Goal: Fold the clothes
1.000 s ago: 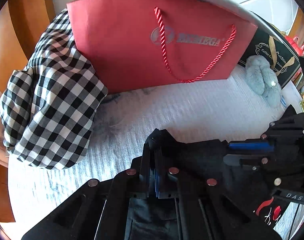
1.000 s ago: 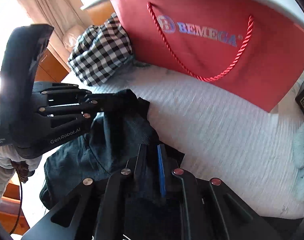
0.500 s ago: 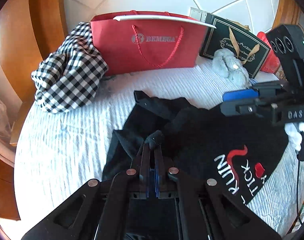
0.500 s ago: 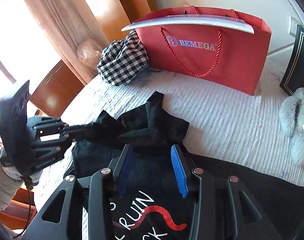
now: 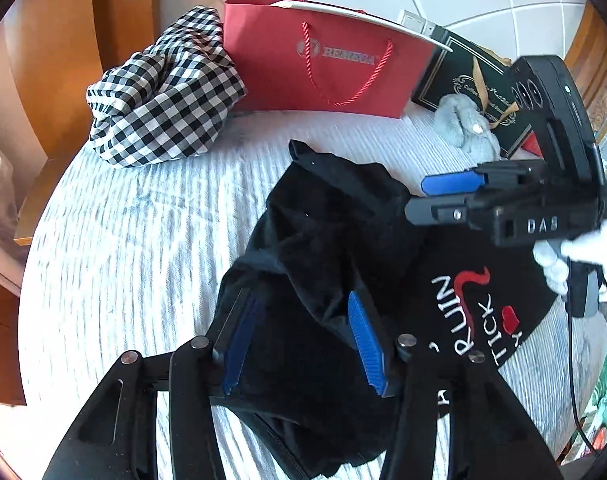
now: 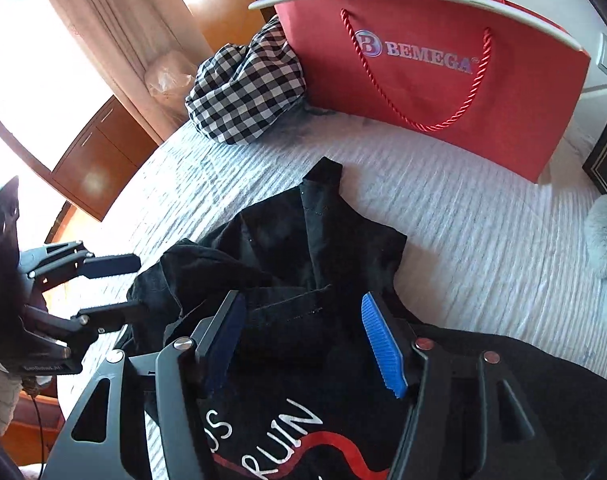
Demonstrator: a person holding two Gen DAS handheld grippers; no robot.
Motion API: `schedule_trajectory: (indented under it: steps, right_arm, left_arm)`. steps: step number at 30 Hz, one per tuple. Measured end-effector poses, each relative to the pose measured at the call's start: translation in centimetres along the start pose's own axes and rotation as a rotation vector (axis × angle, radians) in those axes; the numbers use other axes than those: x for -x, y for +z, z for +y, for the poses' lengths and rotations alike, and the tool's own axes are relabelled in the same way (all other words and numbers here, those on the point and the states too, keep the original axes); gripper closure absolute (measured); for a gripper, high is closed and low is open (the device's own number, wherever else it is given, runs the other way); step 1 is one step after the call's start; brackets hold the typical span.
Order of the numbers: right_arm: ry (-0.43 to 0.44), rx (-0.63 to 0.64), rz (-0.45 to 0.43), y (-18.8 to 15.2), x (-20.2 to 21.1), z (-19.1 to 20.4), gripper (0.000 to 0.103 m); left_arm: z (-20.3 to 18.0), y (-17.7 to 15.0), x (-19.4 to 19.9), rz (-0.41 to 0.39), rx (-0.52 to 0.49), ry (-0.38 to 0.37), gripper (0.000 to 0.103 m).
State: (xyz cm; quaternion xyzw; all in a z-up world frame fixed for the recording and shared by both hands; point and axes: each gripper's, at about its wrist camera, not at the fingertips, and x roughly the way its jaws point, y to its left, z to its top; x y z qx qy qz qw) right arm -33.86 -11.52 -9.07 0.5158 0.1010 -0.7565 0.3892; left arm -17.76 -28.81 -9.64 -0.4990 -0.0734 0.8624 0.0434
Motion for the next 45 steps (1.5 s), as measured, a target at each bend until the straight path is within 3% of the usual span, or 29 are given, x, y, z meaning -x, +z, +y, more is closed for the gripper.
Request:
schedule_trajectory:
  steps: [1,2,3,4,5,8,11,12,14,16,19,22,30,32,35,39,41,45]
  right_arm:
    - [-0.009,0.01,0.016,-0.2,-0.3,0.1,0.062]
    - [-0.017,0.02,0.032,-0.5,-0.6,0.2,0.087]
    - [-0.026,0.031,0.047,-0.7,-0.9,0.4,0.091]
    - [-0.033,0.041,0.06,-1.0,-1.1,0.5,0.092]
    - [-0.029,0.054,0.036,-1.7,0.0,0.7,0.093]
    - [0.017,0.082,0.005,-4.3,2.9,1.0,0.093]
    - [0.042,0.105,0.128,-8.0,2.9,0.9,0.093]
    - [0.034,0.079,0.119,-8.7,3.4,0.4,0.093]
    - [0.018,0.028,0.102,-10.1,4.3,-0.4,0.092]
    - [0.002,-0.024,0.083,-11.4,5.2,-1.3,0.091]
    - [-0.005,-0.084,-0.031,-10.9,7.4,-1.5,0.09]
    - [-0.012,-0.114,-0.124,-9.2,7.8,-1.0,0.089]
    - [0.05,-0.14,-0.072,-6.1,1.4,0.5,0.089]
    - [0.056,-0.123,-0.018,-6.3,0.0,0.9,0.089]
    - [0.049,-0.095,0.054,-7.6,-0.9,0.7,0.089]
    - [-0.041,-0.079,0.119,-8.7,0.7,-0.3,0.089]
    - [-0.066,-0.073,0.096,-8.7,1.9,-0.7,0.087]
    - [-0.033,-0.105,-0.03,-7.3,4.1,-0.9,0.069]
  left_arm:
    - [-0.1,0.3,-0.8,0.021,0.01,0.007,0.056]
    - [-0.3,0.5,-1.7,0.048,0.02,0.015,0.062]
    - [-0.5,0.6,-2.5,0.074,0.023,0.022,0.082]
    - [-0.6,0.5,-3.2,0.091,0.028,0.042,0.092]
    - [-0.7,0.4,-3.9,0.108,0.033,0.061,0.092]
    - [0.0,0.2,-4.8,0.094,0.068,0.063,0.092]
    - [0.2,0.6,-5.1,0.101,0.09,0.062,0.092]
    - [0.1,0.6,-5.0,0.109,0.09,0.06,0.091]
    - [-0.3,0.3,-4.2,0.103,0.082,0.053,0.086]
    - [-0.8,0.0,-3.0,0.091,0.079,0.039,0.073]
    - [-2.4,-0.5,-0.9,0.048,0.065,0.003,0.065]
    - [-4.4,-0.4,-0.5,0.015,0.021,0.007,0.065]
    - [-6.4,-0.3,-4.6,0.138,0.021,0.046,0.065]
    - [-6.7,-0.6,-4.5,0.14,-0.007,0.057,0.065]
    - [-6.8,-1.1,-4.3,0.156,-0.05,0.076,0.065]
    - [-5.5,-1.6,-3.3,0.182,-0.048,0.09,0.065]
    - [-4.4,-1.1,-2.3,0.156,-0.005,0.085,0.065]
    - [-3.9,0.7,-1.3,0.088,0.037,0.064,0.065]
